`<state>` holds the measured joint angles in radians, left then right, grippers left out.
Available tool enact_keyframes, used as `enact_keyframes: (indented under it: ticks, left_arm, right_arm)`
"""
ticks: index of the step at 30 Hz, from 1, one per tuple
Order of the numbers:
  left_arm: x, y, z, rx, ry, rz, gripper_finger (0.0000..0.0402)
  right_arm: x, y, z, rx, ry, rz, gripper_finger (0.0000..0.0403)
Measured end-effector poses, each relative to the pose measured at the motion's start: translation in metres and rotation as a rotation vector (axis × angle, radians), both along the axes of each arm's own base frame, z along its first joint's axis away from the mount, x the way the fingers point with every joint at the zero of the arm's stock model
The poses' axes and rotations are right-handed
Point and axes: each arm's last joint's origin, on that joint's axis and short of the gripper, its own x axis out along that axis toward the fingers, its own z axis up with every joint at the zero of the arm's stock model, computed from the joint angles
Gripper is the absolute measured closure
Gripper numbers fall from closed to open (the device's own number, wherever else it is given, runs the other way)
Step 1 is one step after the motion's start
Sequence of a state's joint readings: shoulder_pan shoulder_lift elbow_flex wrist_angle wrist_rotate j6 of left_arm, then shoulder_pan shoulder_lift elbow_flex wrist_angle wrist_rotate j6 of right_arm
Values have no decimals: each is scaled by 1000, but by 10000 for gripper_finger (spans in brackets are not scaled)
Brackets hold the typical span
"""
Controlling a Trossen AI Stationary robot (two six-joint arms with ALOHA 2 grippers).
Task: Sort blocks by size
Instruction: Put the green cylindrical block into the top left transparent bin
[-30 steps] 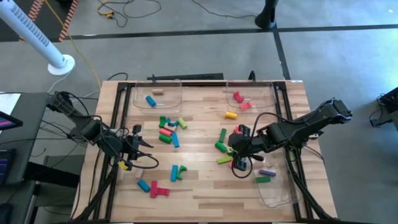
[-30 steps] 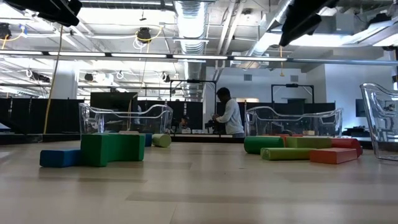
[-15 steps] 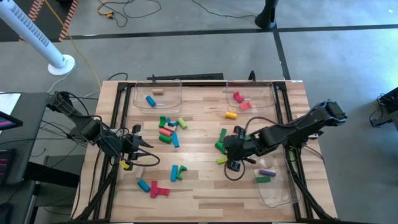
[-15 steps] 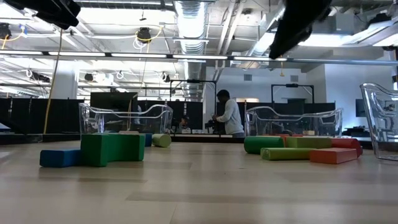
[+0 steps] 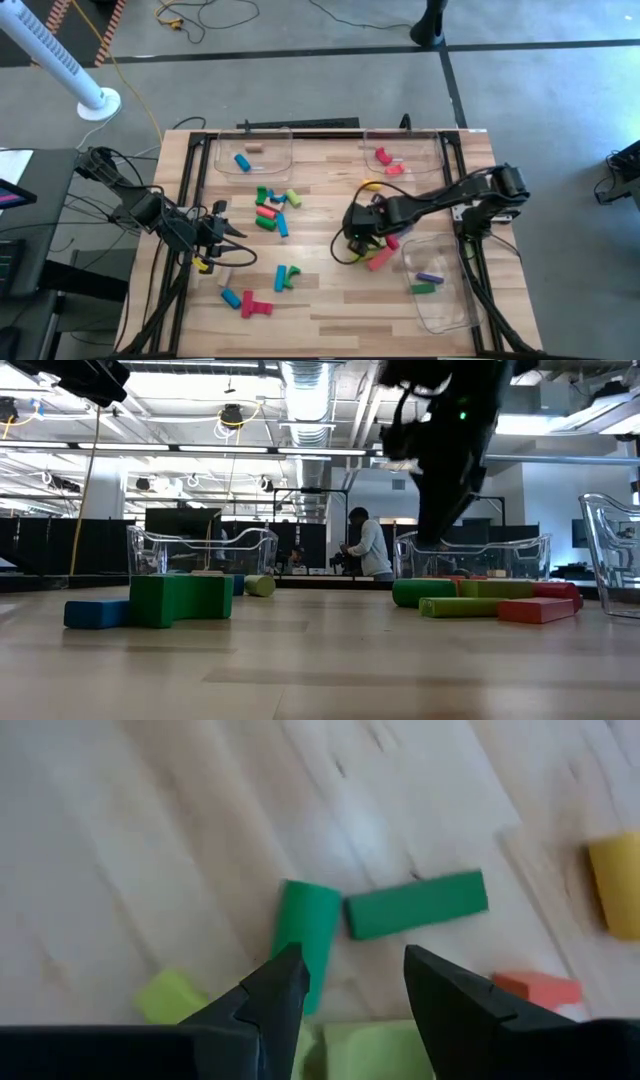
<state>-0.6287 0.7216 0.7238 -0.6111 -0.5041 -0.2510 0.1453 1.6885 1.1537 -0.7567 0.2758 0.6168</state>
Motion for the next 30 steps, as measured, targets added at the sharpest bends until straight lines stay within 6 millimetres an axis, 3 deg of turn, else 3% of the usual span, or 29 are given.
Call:
enact_keyframes:
  ticks: [15, 30]
  left_arm:
    - [0, 0, -20, 15, 51, 13, 275]
    - [2, -1, -16, -73, 12, 49, 275]
  right_arm:
    - [10, -1, -27, 115, 74, -24, 203]
    - [17, 0, -44, 112, 95, -17, 203]
